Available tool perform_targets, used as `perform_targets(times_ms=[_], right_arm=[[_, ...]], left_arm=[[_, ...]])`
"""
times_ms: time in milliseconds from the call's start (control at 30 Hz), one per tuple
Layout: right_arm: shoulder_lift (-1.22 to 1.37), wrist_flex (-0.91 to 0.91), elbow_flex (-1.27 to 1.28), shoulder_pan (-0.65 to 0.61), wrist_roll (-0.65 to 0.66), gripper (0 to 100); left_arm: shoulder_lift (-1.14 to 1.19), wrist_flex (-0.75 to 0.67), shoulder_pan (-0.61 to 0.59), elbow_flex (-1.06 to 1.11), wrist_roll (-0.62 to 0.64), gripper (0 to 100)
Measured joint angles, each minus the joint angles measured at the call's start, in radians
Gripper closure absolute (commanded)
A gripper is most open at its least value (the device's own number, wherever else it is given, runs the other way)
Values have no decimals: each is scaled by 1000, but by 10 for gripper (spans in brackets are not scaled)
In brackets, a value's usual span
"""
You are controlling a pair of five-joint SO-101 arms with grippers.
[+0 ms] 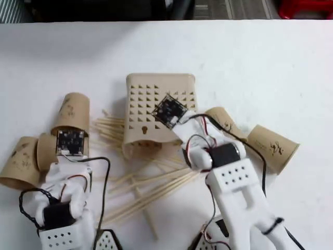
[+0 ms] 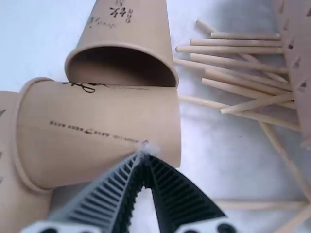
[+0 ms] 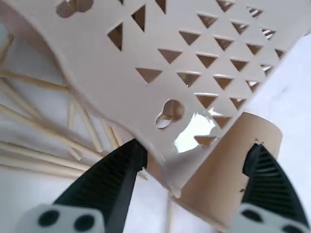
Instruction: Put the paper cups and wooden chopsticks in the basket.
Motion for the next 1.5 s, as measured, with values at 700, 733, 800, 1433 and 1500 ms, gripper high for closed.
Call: perform_targets(times_ms=[700,733,800,1433,1500], right_arm=[[-115,-193,-115,38,3,979],[-117,-193,-140,38,5,979],[-117,-193,-186,40,5,979],[687,259,-1088,149,-261,980],[772,308,-1189,150,-285,977]], left_arm=[[0,0,0,0,0,976],[0,0,0,0,0,976],[0,0,0,0,0,976],[0,0,0,0,0,976],[0,0,0,0,0,976]])
